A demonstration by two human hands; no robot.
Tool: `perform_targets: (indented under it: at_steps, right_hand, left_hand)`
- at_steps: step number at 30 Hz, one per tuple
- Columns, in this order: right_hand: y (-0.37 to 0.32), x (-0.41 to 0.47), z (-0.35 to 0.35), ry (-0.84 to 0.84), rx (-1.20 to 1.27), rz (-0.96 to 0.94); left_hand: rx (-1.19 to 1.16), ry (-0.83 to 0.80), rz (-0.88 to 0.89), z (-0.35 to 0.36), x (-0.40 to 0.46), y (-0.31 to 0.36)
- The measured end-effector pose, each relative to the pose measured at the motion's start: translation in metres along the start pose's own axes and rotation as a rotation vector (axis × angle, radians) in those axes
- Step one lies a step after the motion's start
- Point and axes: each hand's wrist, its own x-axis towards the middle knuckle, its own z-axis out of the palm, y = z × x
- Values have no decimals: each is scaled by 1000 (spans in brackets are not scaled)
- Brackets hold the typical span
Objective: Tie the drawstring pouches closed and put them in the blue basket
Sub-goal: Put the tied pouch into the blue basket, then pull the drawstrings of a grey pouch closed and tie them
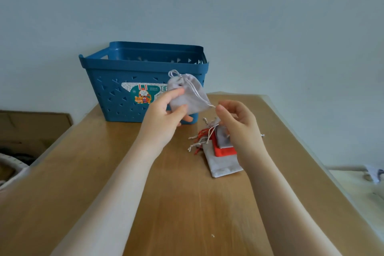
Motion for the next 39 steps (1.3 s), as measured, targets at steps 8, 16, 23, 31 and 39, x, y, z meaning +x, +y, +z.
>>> perform_targets:
  at_steps: [8, 16, 23, 31, 39]
  right_hand:
    - [-26, 50, -3, -115, -131, -5]
    - [-15, 78, 2, -159, -198, 44]
    - [9, 80, -10, -167, -300, 65]
    - [44, 64, -30, -175, -708, 66]
    - [81, 51, -22, -148, -935, 38]
  left_hand:
    - [-62, 83, -102, -13, 94, 21]
    - [52, -17, -220, -2, 154, 13]
    - [578, 50, 191, -4, 126, -4]
    - [622, -146, 275, 6, 50, -23]
    - [573, -222, 171, 7, 8, -47]
